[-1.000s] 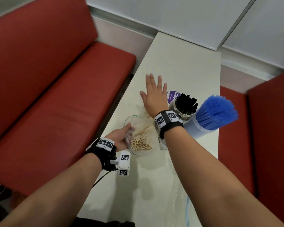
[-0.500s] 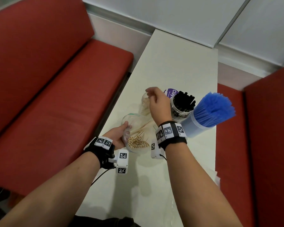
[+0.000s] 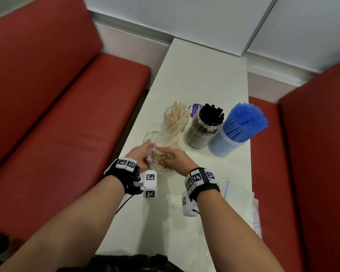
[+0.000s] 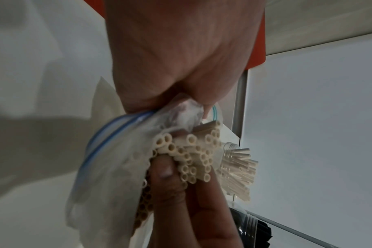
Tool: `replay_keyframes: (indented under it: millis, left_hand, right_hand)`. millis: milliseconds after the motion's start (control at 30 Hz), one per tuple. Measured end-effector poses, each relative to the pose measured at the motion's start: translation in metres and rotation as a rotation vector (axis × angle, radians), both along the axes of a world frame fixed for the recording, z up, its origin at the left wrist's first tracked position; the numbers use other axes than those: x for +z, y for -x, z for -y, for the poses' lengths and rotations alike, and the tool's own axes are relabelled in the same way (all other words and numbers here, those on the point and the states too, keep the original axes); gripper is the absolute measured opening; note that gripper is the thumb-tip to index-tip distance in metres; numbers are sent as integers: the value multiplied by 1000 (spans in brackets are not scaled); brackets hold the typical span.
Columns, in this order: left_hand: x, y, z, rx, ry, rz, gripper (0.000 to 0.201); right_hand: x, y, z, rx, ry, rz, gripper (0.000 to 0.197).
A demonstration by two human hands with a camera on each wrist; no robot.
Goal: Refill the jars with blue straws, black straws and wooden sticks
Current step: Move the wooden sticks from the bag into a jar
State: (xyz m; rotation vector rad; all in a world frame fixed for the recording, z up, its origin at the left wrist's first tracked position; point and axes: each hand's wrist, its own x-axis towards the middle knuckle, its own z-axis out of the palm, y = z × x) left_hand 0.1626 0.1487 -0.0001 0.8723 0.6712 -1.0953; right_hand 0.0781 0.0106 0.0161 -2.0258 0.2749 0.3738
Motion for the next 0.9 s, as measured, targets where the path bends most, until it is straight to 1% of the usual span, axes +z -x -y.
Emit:
replay_keyframes:
  millis: [100, 200, 233, 333, 433, 533, 667, 833, 900]
  left_hand:
    - [2, 2, -2, 11, 0, -3, 59]
    - [6, 4, -4, 40, -11, 26, 41]
    - [6, 4, -5, 43, -11, 31, 40]
    - [5, 3, -6, 41, -16, 55, 41]
    - [6, 2, -7, 22, -40, 97, 35]
    - [6, 3, -7, 5, -60, 120, 39]
    - [5, 4, -5, 7, -79, 127, 37]
    - [4, 4, -3, -41, -154, 171, 33]
    - [2, 3, -3, -52, -163, 177, 33]
  right_hand:
    - [-2, 3, -2, -100, -22, 49, 37]
    - [-1, 3, -3, -188, -7, 104, 24]
    - [-1, 2, -3, -212, -8, 115, 22]
    - [1, -1, -2, -260, -32, 147, 19]
    - [6, -3, 1, -270, 46, 226, 15]
    - [11, -7, 3, -300, 62, 281, 16]
    - [6, -9, -4, -356, 23, 270, 20]
    - [-1, -19, -14, -405, -61, 235, 13]
    - [-2, -22, -19, -424, -105, 226, 18]
